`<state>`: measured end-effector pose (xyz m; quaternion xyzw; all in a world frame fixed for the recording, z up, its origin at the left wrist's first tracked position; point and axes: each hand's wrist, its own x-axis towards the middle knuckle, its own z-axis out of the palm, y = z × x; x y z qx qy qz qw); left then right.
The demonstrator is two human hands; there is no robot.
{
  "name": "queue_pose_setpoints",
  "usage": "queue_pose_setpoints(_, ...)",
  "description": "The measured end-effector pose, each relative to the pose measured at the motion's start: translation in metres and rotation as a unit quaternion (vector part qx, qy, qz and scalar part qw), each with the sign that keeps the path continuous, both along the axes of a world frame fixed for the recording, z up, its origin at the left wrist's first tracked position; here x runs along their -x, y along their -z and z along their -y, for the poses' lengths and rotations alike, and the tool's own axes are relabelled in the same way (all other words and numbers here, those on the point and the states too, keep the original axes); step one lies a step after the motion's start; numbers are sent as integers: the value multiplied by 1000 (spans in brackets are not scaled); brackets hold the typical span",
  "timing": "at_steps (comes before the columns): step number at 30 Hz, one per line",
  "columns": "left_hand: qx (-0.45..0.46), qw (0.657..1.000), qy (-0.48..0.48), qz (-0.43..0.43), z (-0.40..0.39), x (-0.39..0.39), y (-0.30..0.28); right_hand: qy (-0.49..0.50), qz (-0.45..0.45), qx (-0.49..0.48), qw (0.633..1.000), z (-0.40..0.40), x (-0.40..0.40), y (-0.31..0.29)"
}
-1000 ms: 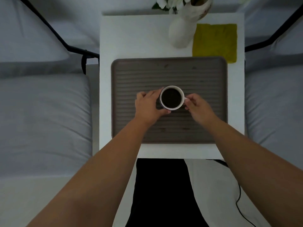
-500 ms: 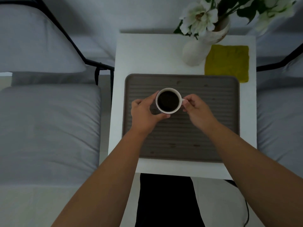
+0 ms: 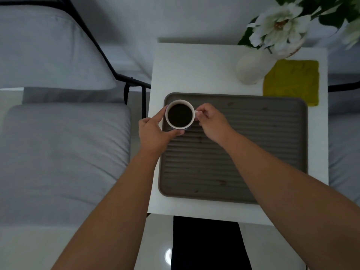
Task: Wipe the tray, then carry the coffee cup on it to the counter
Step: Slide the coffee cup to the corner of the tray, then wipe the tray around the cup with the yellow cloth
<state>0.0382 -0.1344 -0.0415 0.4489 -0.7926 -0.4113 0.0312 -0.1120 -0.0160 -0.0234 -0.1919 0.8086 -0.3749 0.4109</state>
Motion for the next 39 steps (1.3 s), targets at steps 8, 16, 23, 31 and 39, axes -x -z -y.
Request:
queue_pose_setpoints(8,-3,1000,9,19,0,-3,-1,-8,-3,-4,1000,-1,0,0)
queue_pose_setpoints(16,-10,999,9,34,-19,-20,-7,215,-133,-44,966,-63,84,-10)
queue_pose_setpoints(23,-48,995,-89,10,-59,-31,2,194,-237,-166,937,-99,154,-3)
queue_pose_setpoints(31,-8,976,-216,-17,-67,-22,7,59,-228,-323,917,-84,176,2)
queue_pose_setpoints(39,-8,971,-240,-12,-68,-19,4,183,-238,-181,937,-101,194,-7)
